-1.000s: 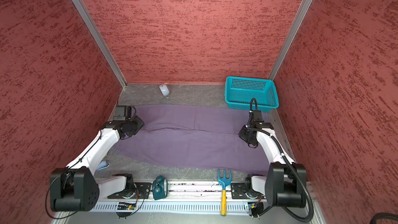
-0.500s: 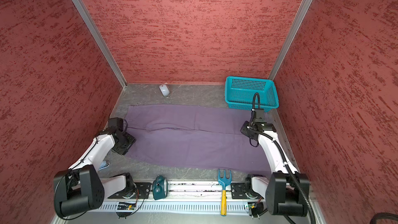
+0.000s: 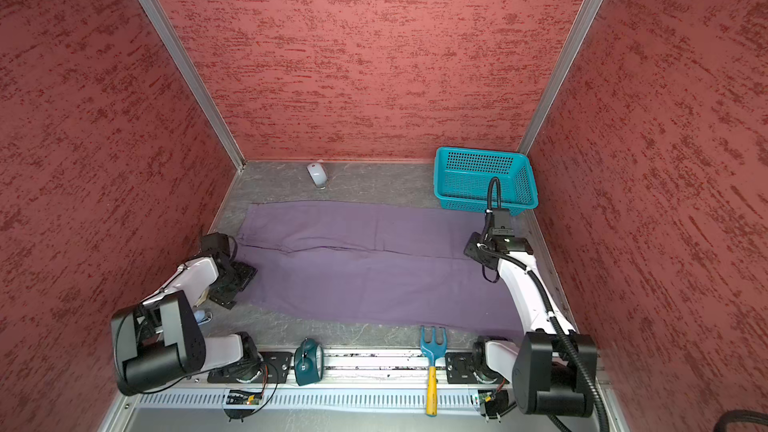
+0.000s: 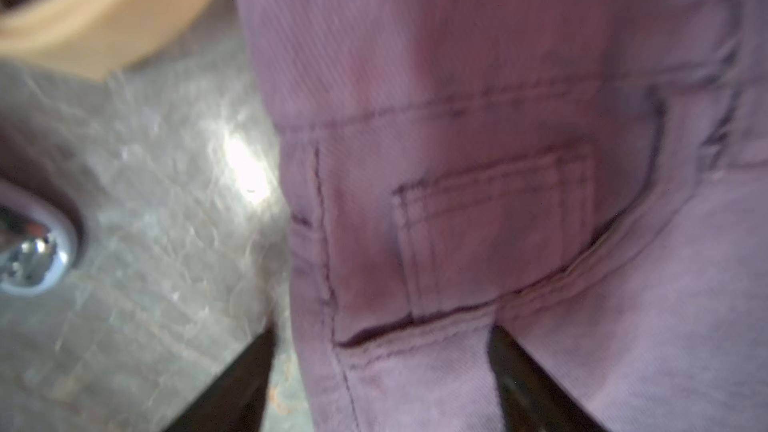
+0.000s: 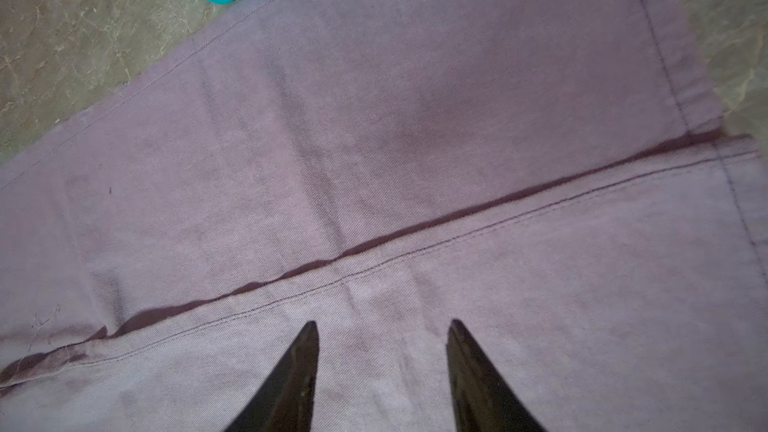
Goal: Fold and stack the trousers
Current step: 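Grasp the near trouser edge at waist and hem with both grippers and lift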
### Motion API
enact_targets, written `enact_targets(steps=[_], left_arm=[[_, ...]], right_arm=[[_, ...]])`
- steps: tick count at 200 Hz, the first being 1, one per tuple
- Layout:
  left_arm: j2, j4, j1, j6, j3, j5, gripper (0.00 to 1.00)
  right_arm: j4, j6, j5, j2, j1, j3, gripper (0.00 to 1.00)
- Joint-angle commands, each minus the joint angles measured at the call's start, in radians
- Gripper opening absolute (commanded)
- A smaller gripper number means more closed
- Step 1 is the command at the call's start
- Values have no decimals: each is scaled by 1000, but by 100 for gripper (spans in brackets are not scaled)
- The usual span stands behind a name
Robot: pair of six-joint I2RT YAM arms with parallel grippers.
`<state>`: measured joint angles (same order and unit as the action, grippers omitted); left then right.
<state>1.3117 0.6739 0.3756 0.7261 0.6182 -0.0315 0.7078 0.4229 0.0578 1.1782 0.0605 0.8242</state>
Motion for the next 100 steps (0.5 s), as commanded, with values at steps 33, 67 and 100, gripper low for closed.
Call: enact_targets(steps=[33, 67, 100], left_arm=[[88, -169, 5, -24, -25, 161, 0], [0, -118, -16, -8, 46, 201, 0], [-117, -67, -34, 7, 123, 200, 0]], right_arm=[[80, 47, -56, -42, 31, 26, 59], [160, 107, -71, -87, 57, 18, 52], [213, 206, -29, -140, 154, -26, 74]])
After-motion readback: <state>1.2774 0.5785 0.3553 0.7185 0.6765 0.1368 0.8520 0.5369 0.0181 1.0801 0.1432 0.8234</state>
